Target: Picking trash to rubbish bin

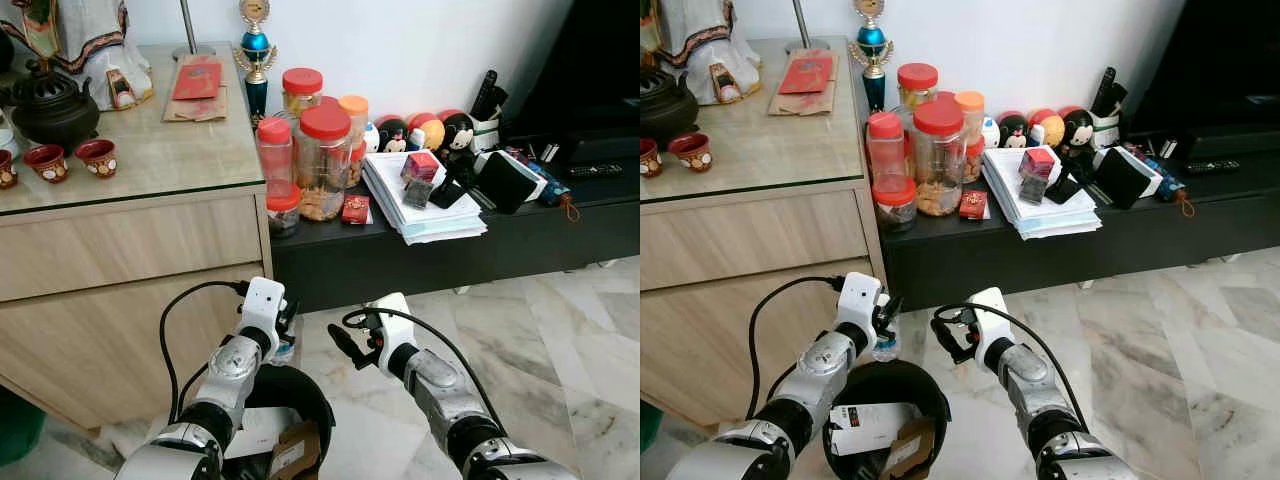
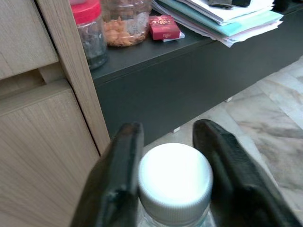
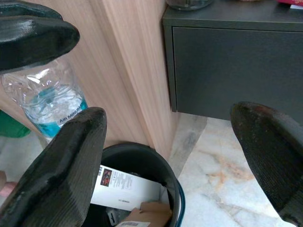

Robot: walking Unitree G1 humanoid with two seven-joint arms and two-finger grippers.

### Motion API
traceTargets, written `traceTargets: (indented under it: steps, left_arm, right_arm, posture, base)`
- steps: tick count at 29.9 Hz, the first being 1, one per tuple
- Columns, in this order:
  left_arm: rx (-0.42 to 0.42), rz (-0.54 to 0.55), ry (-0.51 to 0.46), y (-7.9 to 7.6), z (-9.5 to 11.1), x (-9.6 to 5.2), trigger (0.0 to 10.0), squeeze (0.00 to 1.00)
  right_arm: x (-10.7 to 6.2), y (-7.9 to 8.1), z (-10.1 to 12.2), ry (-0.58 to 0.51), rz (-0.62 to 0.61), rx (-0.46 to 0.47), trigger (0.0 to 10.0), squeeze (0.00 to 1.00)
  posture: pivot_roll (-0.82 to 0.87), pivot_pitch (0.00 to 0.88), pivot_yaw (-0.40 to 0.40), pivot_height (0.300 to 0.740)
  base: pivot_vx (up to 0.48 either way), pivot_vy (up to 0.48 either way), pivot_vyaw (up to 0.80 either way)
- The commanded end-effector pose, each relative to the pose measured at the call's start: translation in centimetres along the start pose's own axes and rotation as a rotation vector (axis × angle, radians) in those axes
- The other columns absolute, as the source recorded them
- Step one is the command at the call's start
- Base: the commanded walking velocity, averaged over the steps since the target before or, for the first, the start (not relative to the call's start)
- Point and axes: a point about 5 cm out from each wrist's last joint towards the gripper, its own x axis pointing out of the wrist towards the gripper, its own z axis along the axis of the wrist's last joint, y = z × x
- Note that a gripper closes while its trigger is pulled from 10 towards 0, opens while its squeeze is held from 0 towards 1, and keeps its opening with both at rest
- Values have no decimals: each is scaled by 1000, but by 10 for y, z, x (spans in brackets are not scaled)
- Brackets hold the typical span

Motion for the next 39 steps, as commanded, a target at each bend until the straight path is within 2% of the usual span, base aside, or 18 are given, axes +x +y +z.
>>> traceTargets:
  steps: [1,13,14,19,21,24,27,28,29,30,31,33,34,36,39]
  left_arm:
    - [-18,-6,25,-1,-5,-2,10000,1000]
    - [-15,-4,37,2,-7,-3,10000,1000]
    - [5,17,36,6,-7,-4,10000,0]
    - [40,150,2,32,-8,-16,10000,0]
    - [45,243,-27,52,-15,-35,10000,0]
    - [48,337,-27,72,-29,-62,10000,0]
    - [-16,508,39,95,-60,-105,10000,0]
    - [-16,508,39,95,-60,-105,10000,0]
    - [-28,553,78,99,-72,-118,10000,0]
    - [-30,600,179,101,-92,-135,10000,0]
    - [-30,600,179,101,-92,-135,10000,0]
    - [-49,667,382,97,-126,-164,10000,0]
    - [-92,687,501,90,-144,-178,10000,0]
    - [-152,686,663,75,-165,-193,10000,0]
    - [-189,581,847,45,-186,-209,10000,0]
  right_arm:
    - [0,-1,1,-6,0,-7,10000,0]
    - [0,4,-4,5,4,-3,10000,0]
    - [-1,3,-7,15,-5,3,10000,0]
    - [-11,-6,-24,73,-83,18,10000,0]
    - [-21,-14,-38,118,-166,37,10000,0]
    - [-33,-19,-56,176,-234,59,10000,0]
    - [-49,-22,-80,256,-302,87,10000,0]
    - [-49,-22,-80,256,-302,87,10000,0]
    - [-55,-22,-88,283,-321,96,10000,0]
    - [-63,-23,-99,327,-351,103,10000,0]
    - [-63,-23,-99,327,-351,103,10000,0]
    - [-78,-22,-118,399,-399,125,10000,0]
    - [-86,-21,-127,434,-422,138,10000,0]
    - [-95,-19,-138,474,-450,160,10000,0]
    - [-104,-15,-149,513,-472,191,10000,0]
  posture:
    - [1,54,-65,740]
    - [6,74,-67,740]
    - [6,80,-66,740]
    - [8,88,-59,740]
    - [20,96,-58,740]
    - [31,101,-56,740]
    - [34,105,-56,740]
    - [34,105,-56,740]
    - [37,106,-57,740]
    - [39,105,-58,740]
    - [39,105,-58,740]
    - [40,105,-60,740]
    - [40,105,-60,740]
    - [40,105,-60,740]
    - [26,101,-55,740]
  base:
    - [0,0,0]
    - [0,0,0]
    - [0,0,0]
    - [0,0,0]
    - [0,0,0]
    - [0,0,0]
    - [0,0,0]
    - [0,0,0]
    - [0,0,0]
    - [0,0,0]
    - [0,0,0]
    - [0,0,0]
    - [0,0,0]
    - [0,0,0]
    - [0,0,0]
